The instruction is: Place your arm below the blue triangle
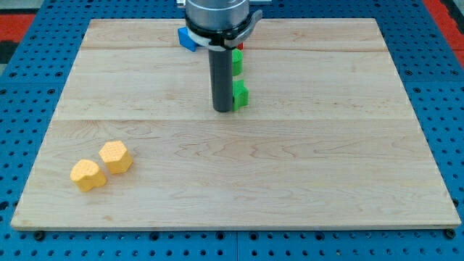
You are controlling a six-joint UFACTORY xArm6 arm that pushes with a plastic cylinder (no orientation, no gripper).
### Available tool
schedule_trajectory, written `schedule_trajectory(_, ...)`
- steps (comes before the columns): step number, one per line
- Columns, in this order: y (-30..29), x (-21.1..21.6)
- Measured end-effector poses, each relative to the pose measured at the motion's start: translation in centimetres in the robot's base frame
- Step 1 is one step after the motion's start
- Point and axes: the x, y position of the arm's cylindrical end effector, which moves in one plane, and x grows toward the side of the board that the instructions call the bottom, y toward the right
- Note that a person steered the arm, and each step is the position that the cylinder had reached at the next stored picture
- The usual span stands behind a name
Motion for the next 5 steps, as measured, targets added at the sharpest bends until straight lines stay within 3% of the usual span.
schedule_trajectory(1,1.4,0.1)
schedule_trajectory(2,-4.5,-2.5)
schedule_trajectory(4,-2.5,-8.2)
schedule_trajectory(5,-6.3,-8.8)
